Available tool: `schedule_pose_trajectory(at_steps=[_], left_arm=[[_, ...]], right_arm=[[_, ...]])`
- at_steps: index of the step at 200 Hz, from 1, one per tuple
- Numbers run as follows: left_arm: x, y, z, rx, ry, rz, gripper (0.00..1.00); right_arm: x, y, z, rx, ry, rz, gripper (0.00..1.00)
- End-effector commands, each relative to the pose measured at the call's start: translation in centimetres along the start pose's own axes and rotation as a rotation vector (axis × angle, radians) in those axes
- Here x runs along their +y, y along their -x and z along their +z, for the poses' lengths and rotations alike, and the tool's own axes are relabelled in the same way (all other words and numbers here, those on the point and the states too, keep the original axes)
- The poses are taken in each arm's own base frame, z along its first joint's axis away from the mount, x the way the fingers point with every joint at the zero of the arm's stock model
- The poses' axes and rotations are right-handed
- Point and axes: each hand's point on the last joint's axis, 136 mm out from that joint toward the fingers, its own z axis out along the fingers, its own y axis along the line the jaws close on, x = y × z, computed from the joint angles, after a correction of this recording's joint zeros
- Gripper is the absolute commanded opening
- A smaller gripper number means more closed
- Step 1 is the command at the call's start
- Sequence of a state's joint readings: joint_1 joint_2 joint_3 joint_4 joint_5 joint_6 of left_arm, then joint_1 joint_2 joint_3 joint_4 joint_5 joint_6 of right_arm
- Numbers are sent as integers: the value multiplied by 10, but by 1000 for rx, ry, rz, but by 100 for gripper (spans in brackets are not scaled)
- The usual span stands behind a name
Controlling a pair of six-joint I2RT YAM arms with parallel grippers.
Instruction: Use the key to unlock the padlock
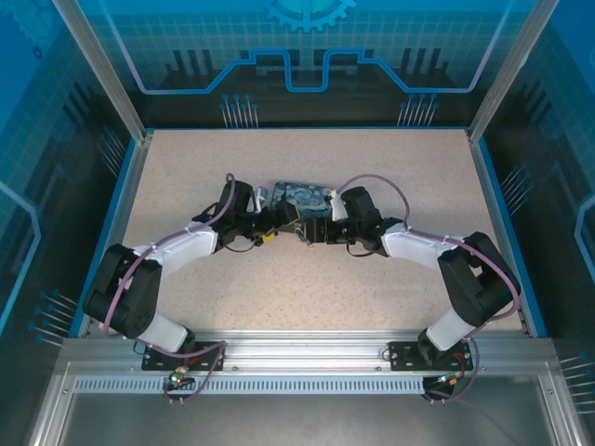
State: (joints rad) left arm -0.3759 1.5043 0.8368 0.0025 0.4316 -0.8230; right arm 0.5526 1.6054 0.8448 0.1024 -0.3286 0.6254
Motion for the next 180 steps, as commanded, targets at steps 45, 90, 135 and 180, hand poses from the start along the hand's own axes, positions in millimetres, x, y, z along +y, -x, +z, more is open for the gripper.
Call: schedule_pose_trajectory(at_steps=[45,90,135,180], left_arm=[[-11,32,-42,-120,60,56,99],[-17,33,-47,-136,51,50,99],[-22,36,-48,-142,42,54,99],[-22,40,-44,-141,47,66,99]], right_arm=[[-21,21,20,-62,-101,17,51],[-39,64,25,-108,-121,34,51],[-26,66,9,-115,-58,1,51],[-39,27,2,-125,-71,3,49]])
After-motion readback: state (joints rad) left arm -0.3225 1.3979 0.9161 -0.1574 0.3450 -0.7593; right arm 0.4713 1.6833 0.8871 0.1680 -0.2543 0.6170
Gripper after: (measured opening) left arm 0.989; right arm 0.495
